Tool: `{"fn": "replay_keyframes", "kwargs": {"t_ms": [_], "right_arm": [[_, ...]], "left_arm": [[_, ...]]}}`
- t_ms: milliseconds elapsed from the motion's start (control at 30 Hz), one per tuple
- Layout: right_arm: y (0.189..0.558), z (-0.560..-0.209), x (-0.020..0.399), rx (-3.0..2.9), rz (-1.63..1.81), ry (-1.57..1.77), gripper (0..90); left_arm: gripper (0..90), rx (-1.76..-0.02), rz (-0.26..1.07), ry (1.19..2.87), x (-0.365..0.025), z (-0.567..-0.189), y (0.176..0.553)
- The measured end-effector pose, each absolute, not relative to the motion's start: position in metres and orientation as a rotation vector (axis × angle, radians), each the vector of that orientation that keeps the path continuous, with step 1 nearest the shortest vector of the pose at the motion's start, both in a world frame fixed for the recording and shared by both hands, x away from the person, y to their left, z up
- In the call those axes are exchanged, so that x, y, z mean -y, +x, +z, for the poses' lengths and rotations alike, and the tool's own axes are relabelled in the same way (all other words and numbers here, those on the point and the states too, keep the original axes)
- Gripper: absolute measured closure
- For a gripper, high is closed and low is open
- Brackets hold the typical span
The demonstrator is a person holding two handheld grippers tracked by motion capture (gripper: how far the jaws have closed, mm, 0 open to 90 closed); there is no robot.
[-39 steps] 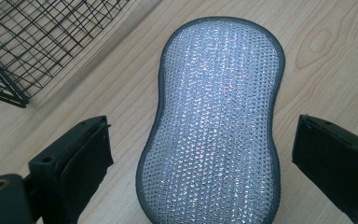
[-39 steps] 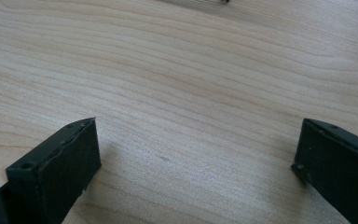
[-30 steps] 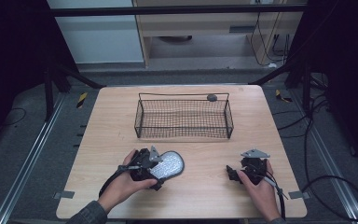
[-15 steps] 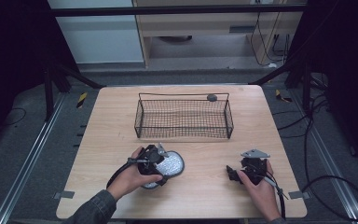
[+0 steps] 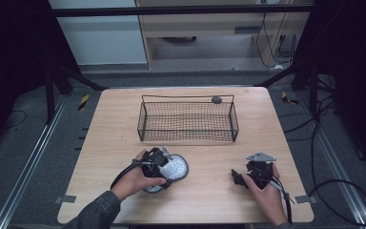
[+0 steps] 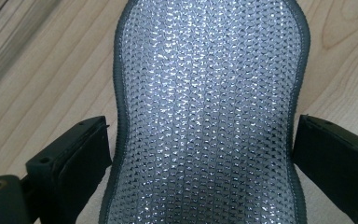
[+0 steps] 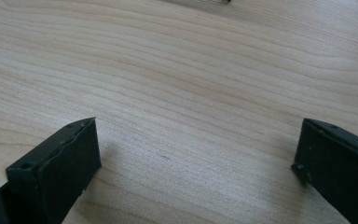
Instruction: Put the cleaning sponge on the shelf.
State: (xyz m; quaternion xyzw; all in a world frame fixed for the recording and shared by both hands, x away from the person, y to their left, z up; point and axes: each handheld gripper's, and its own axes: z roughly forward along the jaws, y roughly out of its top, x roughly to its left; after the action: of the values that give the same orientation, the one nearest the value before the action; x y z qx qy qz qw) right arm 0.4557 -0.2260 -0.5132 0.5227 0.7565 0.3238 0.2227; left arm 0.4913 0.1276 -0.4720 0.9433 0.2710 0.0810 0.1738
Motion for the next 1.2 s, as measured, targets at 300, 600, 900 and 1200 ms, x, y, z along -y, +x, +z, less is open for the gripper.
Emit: {"fn": "replay_keyframes", "kwargs": {"t_ms": [300, 600, 900, 1200], "right_arm": [[0.456, -0.513, 0.226, -2.090, 0.895, 1.443, 0.4], [0.456, -0.513, 0.226, -2.092, 0.896, 1.440, 0.4], [0.456, -0.513, 0.226, -2.091, 0.894, 1.440, 0.4], [0.456, -0.513, 0.226, -2.091, 0.895, 1.440, 0.4]], "left_arm": [[1.4, -0.770, 0.205, 2.700, -0.124, -0.480, 0.495], [6.0, -0.773, 0.168, 2.683, -0.126, -0.481, 0.498], [10.8, -0.687, 0.220, 2.686, -0.126, -0.463, 0.494], [10.8, -0.579, 0.290, 2.688, -0.124, -0.440, 0.495]]}}
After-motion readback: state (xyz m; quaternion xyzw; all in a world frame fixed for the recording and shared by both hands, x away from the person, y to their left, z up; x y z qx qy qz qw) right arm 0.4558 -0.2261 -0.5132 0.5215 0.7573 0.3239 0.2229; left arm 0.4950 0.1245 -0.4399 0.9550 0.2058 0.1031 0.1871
